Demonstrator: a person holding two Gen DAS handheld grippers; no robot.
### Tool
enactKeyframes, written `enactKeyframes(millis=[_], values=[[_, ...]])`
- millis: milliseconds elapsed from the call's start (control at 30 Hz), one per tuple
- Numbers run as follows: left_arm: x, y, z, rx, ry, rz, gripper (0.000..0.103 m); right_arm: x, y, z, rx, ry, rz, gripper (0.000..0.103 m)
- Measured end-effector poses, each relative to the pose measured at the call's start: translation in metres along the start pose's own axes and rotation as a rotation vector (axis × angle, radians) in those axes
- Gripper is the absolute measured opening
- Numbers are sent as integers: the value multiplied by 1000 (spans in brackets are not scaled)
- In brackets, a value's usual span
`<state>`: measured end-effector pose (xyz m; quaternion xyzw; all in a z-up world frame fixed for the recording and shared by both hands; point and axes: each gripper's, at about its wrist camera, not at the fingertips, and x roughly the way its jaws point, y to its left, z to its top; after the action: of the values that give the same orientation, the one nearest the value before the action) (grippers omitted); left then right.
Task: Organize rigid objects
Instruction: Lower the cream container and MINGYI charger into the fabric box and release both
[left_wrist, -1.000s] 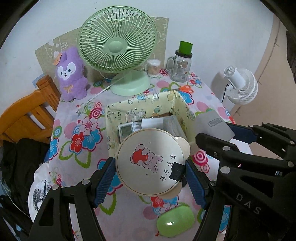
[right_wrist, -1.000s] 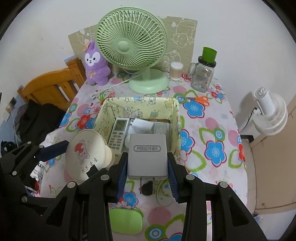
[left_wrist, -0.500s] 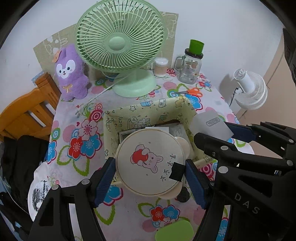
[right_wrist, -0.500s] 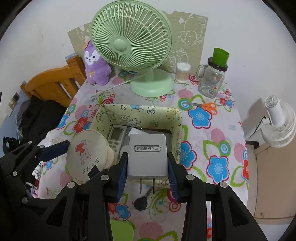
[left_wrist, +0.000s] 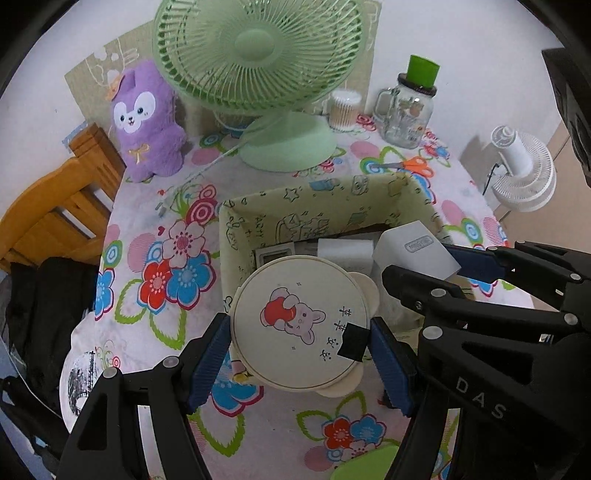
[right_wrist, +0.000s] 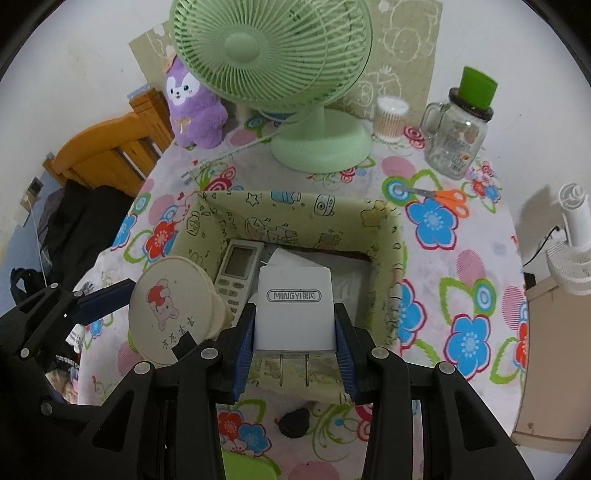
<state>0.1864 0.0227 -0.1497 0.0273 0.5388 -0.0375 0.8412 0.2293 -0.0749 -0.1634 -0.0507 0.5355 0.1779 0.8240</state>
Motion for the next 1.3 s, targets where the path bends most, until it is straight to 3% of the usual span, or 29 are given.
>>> enactKeyframes(millis=[433,600,933,1300], values=[[21,10,4,14,44,-13,76,36,-5,7,65,75,17,45],[23,8,8,17,41,-36,76,27,-11,8,45,41,-44,62],[32,-9,19,54,39,-72,76,9,-27,5,39,-11,-146,65],[51,-28,25,90,60,-79,76,14,-55,-5,116,12,-164,74]])
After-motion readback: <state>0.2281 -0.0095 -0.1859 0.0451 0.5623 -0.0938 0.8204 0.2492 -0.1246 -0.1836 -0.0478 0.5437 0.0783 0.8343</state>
